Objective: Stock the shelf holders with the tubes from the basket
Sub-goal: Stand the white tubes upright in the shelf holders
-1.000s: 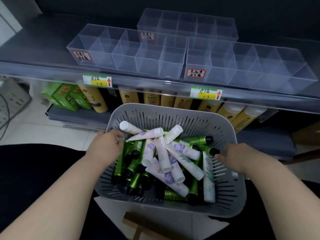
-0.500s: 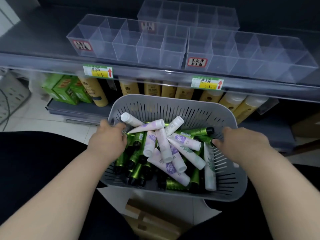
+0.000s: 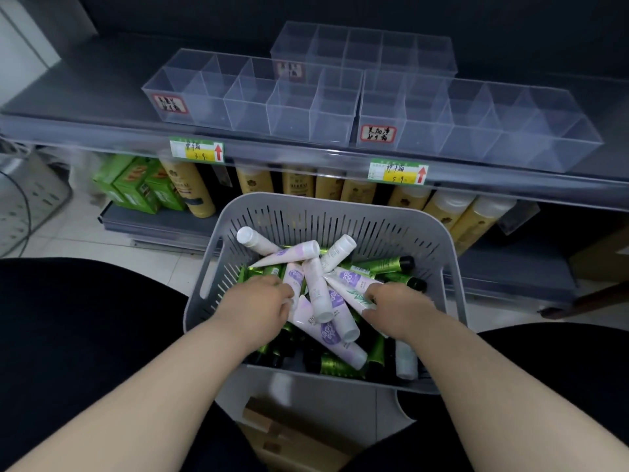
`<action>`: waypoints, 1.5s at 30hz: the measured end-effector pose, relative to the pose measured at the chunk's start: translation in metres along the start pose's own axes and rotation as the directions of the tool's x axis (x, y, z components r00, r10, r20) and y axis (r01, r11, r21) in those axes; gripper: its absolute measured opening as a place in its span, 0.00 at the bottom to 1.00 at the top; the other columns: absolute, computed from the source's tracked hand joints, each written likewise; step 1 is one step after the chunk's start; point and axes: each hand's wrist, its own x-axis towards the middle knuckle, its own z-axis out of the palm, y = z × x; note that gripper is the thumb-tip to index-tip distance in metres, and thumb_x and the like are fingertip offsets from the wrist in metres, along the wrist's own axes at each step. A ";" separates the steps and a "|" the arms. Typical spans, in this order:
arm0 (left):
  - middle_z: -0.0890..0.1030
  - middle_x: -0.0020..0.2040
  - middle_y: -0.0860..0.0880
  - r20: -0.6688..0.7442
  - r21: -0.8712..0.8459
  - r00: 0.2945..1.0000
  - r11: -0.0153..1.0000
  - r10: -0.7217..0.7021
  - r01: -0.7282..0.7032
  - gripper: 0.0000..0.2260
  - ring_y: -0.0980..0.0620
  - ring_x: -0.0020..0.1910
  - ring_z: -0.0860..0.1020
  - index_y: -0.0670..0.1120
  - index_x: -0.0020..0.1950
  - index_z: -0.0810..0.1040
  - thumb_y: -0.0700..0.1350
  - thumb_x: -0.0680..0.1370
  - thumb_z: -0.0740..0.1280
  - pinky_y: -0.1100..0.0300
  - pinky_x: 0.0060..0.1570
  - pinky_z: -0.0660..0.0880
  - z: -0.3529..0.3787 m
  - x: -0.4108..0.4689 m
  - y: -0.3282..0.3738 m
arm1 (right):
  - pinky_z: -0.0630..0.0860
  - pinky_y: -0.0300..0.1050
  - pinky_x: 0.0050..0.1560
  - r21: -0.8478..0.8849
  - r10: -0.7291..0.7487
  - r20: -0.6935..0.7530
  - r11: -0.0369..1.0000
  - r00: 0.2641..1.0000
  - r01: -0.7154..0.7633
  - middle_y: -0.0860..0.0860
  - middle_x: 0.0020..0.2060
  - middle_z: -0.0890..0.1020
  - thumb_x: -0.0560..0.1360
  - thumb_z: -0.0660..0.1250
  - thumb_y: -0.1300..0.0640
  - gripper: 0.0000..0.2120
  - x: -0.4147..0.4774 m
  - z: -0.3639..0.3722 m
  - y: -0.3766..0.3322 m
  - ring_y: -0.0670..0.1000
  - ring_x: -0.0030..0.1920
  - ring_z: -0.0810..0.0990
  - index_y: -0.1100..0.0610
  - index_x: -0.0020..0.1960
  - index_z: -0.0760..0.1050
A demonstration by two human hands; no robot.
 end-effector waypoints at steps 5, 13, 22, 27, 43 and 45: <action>0.74 0.56 0.51 0.067 -0.065 0.998 0.998 -0.012 0.017 0.12 0.50 0.58 0.72 0.51 0.58 0.74 0.49 0.79 0.56 0.56 0.53 0.74 0.009 0.008 0.004 | 0.69 0.44 0.58 0.165 0.054 0.035 0.985 0.998 -0.059 0.58 0.62 0.72 0.75 0.61 0.53 0.21 0.022 0.029 0.007 0.56 0.61 0.71 0.57 0.67 0.68; 0.74 0.60 0.47 0.068 -0.243 0.997 0.969 -0.024 0.040 0.17 0.48 0.62 0.70 0.50 0.67 0.71 0.46 0.78 0.60 0.57 0.61 0.68 0.014 0.017 0.007 | 0.77 0.42 0.46 0.475 0.094 0.254 0.855 0.963 -0.209 0.55 0.49 0.80 0.62 0.71 0.52 0.21 0.032 0.033 0.006 0.52 0.49 0.79 0.57 0.53 0.76; 0.74 0.60 0.42 0.212 0.094 0.958 0.980 -0.193 0.176 0.27 0.44 0.59 0.72 0.48 0.71 0.59 0.62 0.77 0.55 0.53 0.53 0.67 0.031 0.058 0.058 | 0.75 0.42 0.39 0.732 0.207 0.234 0.606 0.950 -0.312 0.57 0.48 0.79 0.58 0.78 0.55 0.32 0.029 0.020 0.016 0.54 0.46 0.80 0.62 0.58 0.70; 0.74 0.62 0.45 0.311 -0.120 0.912 0.940 -0.269 0.318 0.36 0.44 0.58 0.75 0.51 0.76 0.43 0.58 0.76 0.60 0.55 0.50 0.69 0.022 0.068 0.055 | 0.69 0.37 0.28 0.822 0.171 0.213 0.501 0.962 -0.271 0.53 0.34 0.76 0.68 0.73 0.64 0.09 0.025 0.017 0.018 0.48 0.32 0.74 0.57 0.40 0.73; 0.82 0.53 0.48 0.382 -0.915 0.924 -0.149 -0.018 0.375 0.16 0.50 0.52 0.79 0.48 0.60 0.75 0.34 0.76 0.64 0.58 0.46 0.74 -0.007 0.036 0.026 | 0.78 0.47 0.37 0.967 0.069 0.254 -0.030 0.965 -0.252 0.59 0.41 0.83 0.75 0.67 0.55 0.12 0.021 -0.012 0.001 0.54 0.35 0.81 0.63 0.53 0.76; 0.83 0.52 0.48 0.358 -0.923 0.933 -0.167 -0.045 0.347 0.12 0.50 0.50 0.80 0.48 0.60 0.76 0.41 0.76 0.66 0.58 0.46 0.75 -0.008 0.036 0.028 | 0.79 0.49 0.43 0.982 0.059 0.163 -0.105 0.985 -0.156 0.57 0.44 0.83 0.75 0.67 0.57 0.10 0.017 -0.019 -0.002 0.54 0.41 0.81 0.61 0.54 0.75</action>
